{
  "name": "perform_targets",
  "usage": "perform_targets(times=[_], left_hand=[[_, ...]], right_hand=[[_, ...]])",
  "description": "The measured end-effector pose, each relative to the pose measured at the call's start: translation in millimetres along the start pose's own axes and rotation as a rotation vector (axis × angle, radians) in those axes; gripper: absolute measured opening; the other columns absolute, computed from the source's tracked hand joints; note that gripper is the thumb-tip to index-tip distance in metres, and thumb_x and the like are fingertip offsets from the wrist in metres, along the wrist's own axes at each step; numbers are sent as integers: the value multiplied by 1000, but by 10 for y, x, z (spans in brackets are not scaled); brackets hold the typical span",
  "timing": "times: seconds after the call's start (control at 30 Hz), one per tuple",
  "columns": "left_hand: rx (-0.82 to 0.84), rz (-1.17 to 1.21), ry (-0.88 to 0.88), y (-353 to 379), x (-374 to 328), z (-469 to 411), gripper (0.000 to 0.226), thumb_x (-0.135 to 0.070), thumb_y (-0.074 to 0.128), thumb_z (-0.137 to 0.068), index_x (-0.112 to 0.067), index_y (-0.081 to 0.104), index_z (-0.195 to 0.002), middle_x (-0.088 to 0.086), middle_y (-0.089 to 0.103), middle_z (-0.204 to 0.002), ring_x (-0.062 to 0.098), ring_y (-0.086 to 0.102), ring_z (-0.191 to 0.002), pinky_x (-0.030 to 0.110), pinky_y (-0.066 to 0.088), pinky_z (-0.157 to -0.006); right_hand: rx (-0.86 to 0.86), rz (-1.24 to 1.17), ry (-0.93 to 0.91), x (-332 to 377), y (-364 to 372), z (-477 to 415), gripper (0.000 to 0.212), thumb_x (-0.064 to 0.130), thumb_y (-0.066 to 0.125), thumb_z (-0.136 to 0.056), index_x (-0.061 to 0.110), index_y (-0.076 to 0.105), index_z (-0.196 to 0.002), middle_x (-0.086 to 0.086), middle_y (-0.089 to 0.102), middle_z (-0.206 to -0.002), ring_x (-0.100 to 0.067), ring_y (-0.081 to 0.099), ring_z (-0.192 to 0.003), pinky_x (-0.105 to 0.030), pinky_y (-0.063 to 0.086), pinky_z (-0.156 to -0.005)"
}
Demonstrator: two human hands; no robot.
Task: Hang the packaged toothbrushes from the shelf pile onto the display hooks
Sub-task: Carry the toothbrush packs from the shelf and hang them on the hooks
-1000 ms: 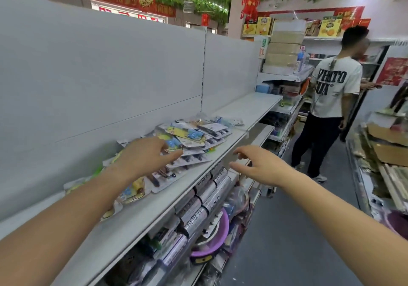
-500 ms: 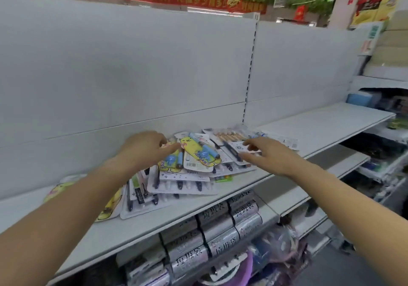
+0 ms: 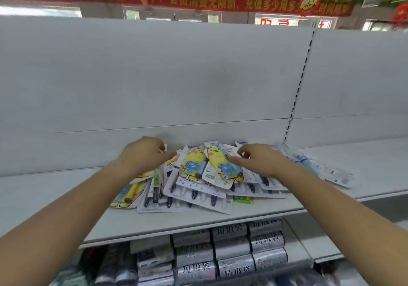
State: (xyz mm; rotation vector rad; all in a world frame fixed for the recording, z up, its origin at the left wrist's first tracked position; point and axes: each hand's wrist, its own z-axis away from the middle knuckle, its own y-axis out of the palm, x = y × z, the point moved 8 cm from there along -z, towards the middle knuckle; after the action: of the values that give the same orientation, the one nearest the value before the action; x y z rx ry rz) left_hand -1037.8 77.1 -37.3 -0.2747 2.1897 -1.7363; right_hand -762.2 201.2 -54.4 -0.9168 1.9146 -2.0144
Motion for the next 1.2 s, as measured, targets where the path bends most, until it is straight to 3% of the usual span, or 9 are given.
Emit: perform_targets(times=[0.13, 0.27, 0.43, 0.57, 0.73, 0.9, 1.03, 1.13, 1.2], left_hand=[[23, 32, -12, 74, 5, 15, 54, -68, 52, -92, -21, 74, -102, 0, 69, -101, 20, 63, -89, 30, 50, -73], [20, 39, -15, 67, 45, 42, 50, -64, 52, -95, -21, 72, -109, -1, 68, -104, 22, 63, -93, 30, 50, -76], [29, 1, -75, 95, 313, 16, 54, -68, 47, -95, -20, 70, -102, -1, 66, -90, 20, 62, -82, 30, 47, -68], [55, 13, -97, 175, 383, 19, 58, -67, 47, -95, -15, 71, -98, 3, 69, -92, 22, 65, -83, 32, 50, -71], [107, 12, -133, 278, 435, 17, 56, -64, 52, -95, -12, 73, -93, 9, 73, -98, 26, 68, -88, 32, 52, -73], [155, -16, -166, 344, 435, 74, 58, -65, 53, -95, -14, 51, -66, 1, 53, -68, 18, 51, -61, 30, 39, -60], [142, -2, -185, 330, 524, 99, 62, -67, 52, -94, -8, 70, -86, 5, 67, -83, 21, 64, -76, 31, 50, -68], [103, 26, -184, 260, 544, 99, 57, -65, 53, -94, -10, 70, -92, 9, 72, -97, 25, 68, -88, 30, 49, -70], [54, 43, -156, 202, 466, 81, 54, -65, 53, -94, -13, 70, -94, 9, 72, -99, 26, 67, -90, 31, 50, -72]], right_hand=[[14, 27, -22, 174, 60, -173, 74, 76, 50, -87, 19, 59, -133, -4, 67, -123, -21, 61, -108, -37, 50, -91], [29, 45, -30, 243, 182, -242, 70, 73, 52, -88, 19, 60, -132, -3, 70, -113, -18, 62, -99, -37, 52, -87], [-22, -2, -6, 157, 107, -275, 74, 74, 54, -86, 20, 57, -136, -3, 66, -124, -20, 60, -108, -35, 50, -90], [-37, 17, 6, 142, 81, -280, 73, 72, 56, -87, 18, 58, -136, -5, 65, -128, -19, 57, -104, -33, 47, -85], [-2, 32, 5, 198, 94, -250, 77, 71, 57, -87, 14, 54, -140, -6, 63, -133, -22, 58, -117, -33, 46, -90], [56, 109, 35, 269, 168, -252, 78, 71, 61, -85, 12, 56, -136, -7, 66, -124, -22, 61, -112, -34, 49, -88], [42, 99, 46, 252, 156, -281, 80, 71, 60, -85, 11, 55, -138, -8, 65, -127, -23, 60, -115, -34, 48, -89], [20, 53, 65, 195, 116, -310, 82, 74, 58, -84, 12, 55, -139, -8, 63, -132, -25, 59, -117, -33, 47, -86], [-11, 23, 71, 151, 42, -308, 79, 74, 57, -85, 12, 58, -135, -8, 68, -122, -24, 60, -112, -34, 49, -85]])
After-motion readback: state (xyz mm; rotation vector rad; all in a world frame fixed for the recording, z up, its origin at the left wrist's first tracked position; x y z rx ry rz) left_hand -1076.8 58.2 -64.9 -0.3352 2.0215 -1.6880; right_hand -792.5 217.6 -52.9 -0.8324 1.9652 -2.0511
